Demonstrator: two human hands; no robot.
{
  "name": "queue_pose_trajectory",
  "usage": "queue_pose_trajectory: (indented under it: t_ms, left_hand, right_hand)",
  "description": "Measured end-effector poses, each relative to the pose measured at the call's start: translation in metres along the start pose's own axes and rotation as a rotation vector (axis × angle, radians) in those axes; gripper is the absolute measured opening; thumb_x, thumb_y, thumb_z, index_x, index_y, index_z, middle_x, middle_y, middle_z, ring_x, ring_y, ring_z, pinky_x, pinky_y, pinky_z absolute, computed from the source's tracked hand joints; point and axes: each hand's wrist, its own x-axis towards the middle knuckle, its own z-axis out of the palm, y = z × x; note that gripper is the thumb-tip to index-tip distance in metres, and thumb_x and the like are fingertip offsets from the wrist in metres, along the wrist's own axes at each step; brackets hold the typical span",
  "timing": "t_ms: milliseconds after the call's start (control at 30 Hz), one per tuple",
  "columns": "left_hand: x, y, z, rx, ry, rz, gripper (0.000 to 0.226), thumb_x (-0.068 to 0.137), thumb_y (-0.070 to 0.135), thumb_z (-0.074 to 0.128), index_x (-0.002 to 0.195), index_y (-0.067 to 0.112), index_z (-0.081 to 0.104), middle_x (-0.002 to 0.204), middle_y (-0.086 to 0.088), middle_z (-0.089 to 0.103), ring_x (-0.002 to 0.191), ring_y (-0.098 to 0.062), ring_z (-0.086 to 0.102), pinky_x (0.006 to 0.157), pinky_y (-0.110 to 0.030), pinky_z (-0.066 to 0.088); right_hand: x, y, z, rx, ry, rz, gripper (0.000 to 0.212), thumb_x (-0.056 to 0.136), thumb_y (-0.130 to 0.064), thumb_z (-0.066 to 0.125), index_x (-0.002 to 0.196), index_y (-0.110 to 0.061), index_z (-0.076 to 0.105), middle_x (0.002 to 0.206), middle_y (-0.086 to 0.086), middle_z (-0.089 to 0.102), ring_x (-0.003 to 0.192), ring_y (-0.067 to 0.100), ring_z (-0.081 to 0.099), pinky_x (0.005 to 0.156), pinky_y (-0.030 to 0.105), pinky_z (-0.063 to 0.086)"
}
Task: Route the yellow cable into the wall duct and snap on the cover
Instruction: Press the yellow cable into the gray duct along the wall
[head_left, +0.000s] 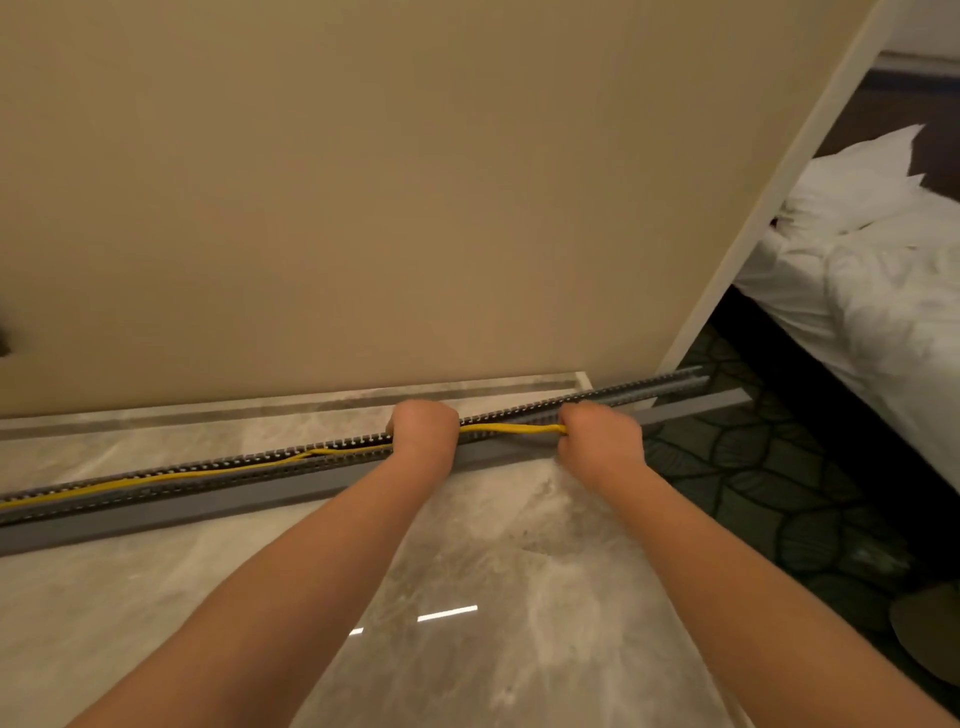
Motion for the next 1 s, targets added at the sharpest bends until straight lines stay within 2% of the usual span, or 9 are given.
queue_pose_trajectory:
  t_ms: [167, 233, 367, 467, 533, 600, 733, 900, 1000]
  left_hand:
    - [0.009, 0.009, -0.007, 0.043, -0.08, -0.068, 0.031, 0.08, -0.001, 0.06, 0.107, 0.012, 0.068, 0.109, -0.005, 0.067, 0.095, -0.029, 0.067, 0.081, -0.039, 0.057]
    - [0.01, 0.015, -0.009, 0.06, -0.111, -0.106, 0.032, 0.08, -0.002, 0.059, 0.108, 0.011, 0.068, 0.108, -0.006, 0.067, 0.094, -0.028, 0.067, 0.081, -0.038, 0.057]
    - [0.013, 0.024, -0.014, 0.092, -0.175, -0.196, 0.03, 0.081, -0.002, 0.058, 0.106, 0.011, 0.068, 0.105, -0.005, 0.068, 0.091, -0.027, 0.068, 0.075, -0.034, 0.058]
    - [0.015, 0.034, -0.019, 0.082, -0.206, -0.27, 0.031, 0.079, -0.001, 0.06, 0.105, 0.013, 0.069, 0.105, -0.003, 0.069, 0.09, -0.026, 0.068, 0.058, -0.033, 0.051]
    - [0.016, 0.04, -0.022, 0.071, -0.222, -0.303, 0.032, 0.079, -0.002, 0.061, 0.105, 0.012, 0.07, 0.106, -0.004, 0.068, 0.09, -0.027, 0.068, 0.057, -0.035, 0.05]
    - [0.017, 0.043, -0.023, 0.056, -0.229, -0.323, 0.031, 0.08, -0.002, 0.06, 0.107, 0.012, 0.069, 0.107, -0.005, 0.068, 0.092, -0.027, 0.068, 0.06, -0.035, 0.051]
    - [0.008, 0.041, -0.018, 0.034, -0.147, -0.37, 0.031, 0.082, 0.001, 0.058, 0.108, 0.016, 0.068, 0.106, -0.001, 0.068, 0.096, -0.022, 0.066, 0.071, -0.03, 0.051]
    - [-0.002, 0.032, -0.019, -0.071, -0.014, -0.43, 0.026, 0.085, 0.011, 0.057, 0.109, 0.02, 0.065, 0.109, 0.0, 0.065, 0.099, -0.022, 0.065, 0.065, -0.028, 0.04]
    - [-0.001, 0.044, -0.029, -0.191, 0.152, -0.344, 0.025, 0.088, 0.025, 0.055, 0.111, 0.018, 0.061, 0.114, -0.005, 0.058, 0.101, -0.027, 0.063, 0.069, -0.032, 0.044]
  right_hand:
    - [0.01, 0.032, 0.002, 0.108, -0.08, 0.034, 0.013, 0.089, -0.03, 0.044, 0.083, -0.02, 0.051, 0.091, 0.003, 0.062, 0.085, 0.026, 0.061, 0.066, 0.031, 0.044]
    - [0.014, 0.048, 0.002, 0.203, -0.122, 0.015, 0.023, 0.084, -0.039, 0.047, 0.077, -0.019, 0.055, 0.079, 0.0, 0.06, 0.075, 0.022, 0.06, 0.062, 0.029, 0.045]
    - [0.023, 0.086, 0.0, 0.351, -0.222, -0.04, 0.038, 0.071, -0.057, 0.053, 0.057, -0.022, 0.047, 0.054, -0.003, 0.044, 0.052, 0.017, 0.045, 0.051, 0.027, 0.031]
    - [0.031, 0.126, 0.001, 0.437, -0.273, -0.071, 0.046, 0.072, -0.062, 0.057, 0.055, -0.021, 0.043, 0.053, 0.0, 0.037, 0.052, 0.019, 0.041, 0.052, 0.031, 0.028]
    - [0.037, 0.141, 0.0, 0.562, -0.257, -0.141, 0.047, 0.078, -0.062, 0.057, 0.062, -0.019, 0.053, 0.059, 0.003, 0.048, 0.058, 0.021, 0.051, 0.055, 0.032, 0.034]
    - [0.046, 0.14, -0.004, 0.692, -0.157, -0.19, 0.035, 0.081, -0.061, 0.055, 0.078, -0.027, 0.062, 0.076, -0.004, 0.062, 0.076, 0.016, 0.06, 0.064, 0.032, 0.044]
    - [0.072, 0.131, -0.012, 0.687, -0.092, -0.241, 0.011, 0.088, -0.046, 0.058, 0.085, -0.036, 0.058, 0.095, -0.007, 0.063, 0.092, 0.014, 0.058, 0.078, 0.037, 0.049]
    - [0.084, 0.132, -0.002, 0.554, -0.122, -0.213, 0.014, 0.088, -0.039, 0.061, 0.076, -0.034, 0.058, 0.081, -0.009, 0.057, 0.083, 0.016, 0.056, 0.067, 0.03, 0.04]
    - [0.088, 0.128, 0.0, 0.52, -0.124, -0.191, 0.016, 0.088, -0.037, 0.062, 0.074, -0.031, 0.058, 0.073, -0.009, 0.055, 0.075, 0.014, 0.055, 0.064, 0.029, 0.042]
